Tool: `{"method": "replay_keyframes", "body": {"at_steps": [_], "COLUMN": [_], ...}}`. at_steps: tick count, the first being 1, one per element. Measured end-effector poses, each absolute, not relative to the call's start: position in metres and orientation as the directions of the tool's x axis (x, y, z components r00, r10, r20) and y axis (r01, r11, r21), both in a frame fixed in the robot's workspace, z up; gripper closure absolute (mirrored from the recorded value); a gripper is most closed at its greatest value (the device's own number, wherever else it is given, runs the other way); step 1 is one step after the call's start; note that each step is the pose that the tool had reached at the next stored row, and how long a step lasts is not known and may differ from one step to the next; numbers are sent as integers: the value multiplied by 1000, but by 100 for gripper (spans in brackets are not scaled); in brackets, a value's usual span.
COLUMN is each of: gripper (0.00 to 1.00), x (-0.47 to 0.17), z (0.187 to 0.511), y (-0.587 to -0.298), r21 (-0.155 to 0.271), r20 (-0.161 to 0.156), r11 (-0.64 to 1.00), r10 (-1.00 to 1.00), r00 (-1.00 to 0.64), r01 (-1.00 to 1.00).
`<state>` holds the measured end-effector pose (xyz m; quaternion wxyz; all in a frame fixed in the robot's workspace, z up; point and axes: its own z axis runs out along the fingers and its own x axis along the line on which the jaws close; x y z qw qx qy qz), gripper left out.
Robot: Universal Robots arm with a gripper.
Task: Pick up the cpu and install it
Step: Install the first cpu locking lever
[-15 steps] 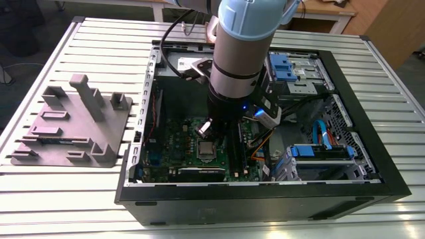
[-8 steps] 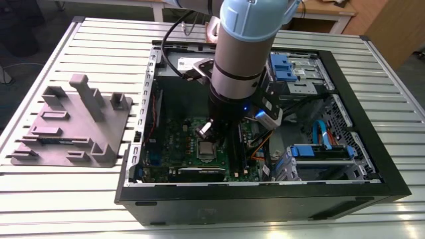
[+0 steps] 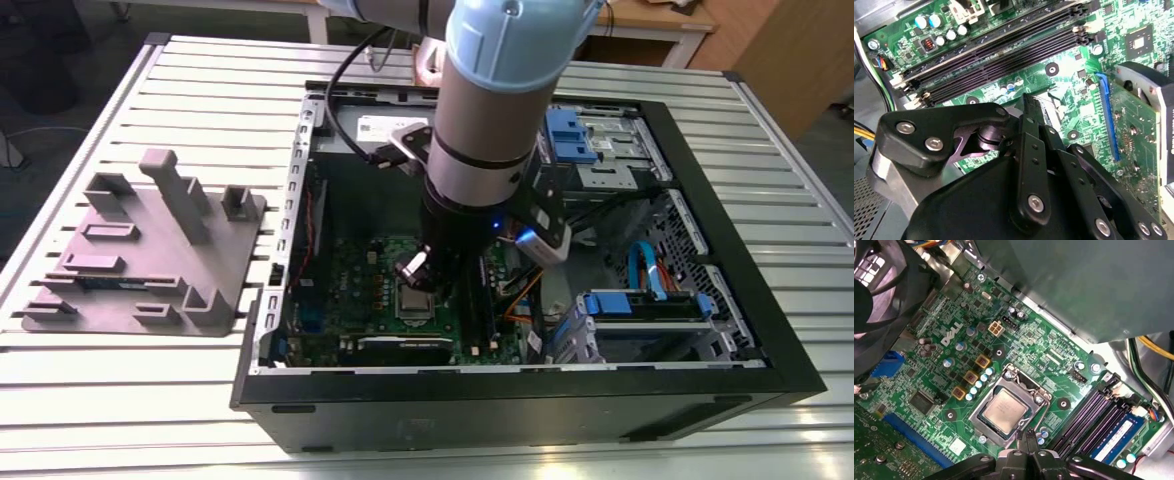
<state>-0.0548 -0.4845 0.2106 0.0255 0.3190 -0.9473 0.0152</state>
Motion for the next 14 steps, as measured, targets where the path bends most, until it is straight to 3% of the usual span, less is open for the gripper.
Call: {"method": "replay_keyframes", "body": {"at_steps": [14], "gripper": [90], "x": [-55], "z": [203], "y": [-493], "r21": [-13], "r20": [58], "r11": [800], "r10": [-598], "r00": [-799], "r01": [-599]}}
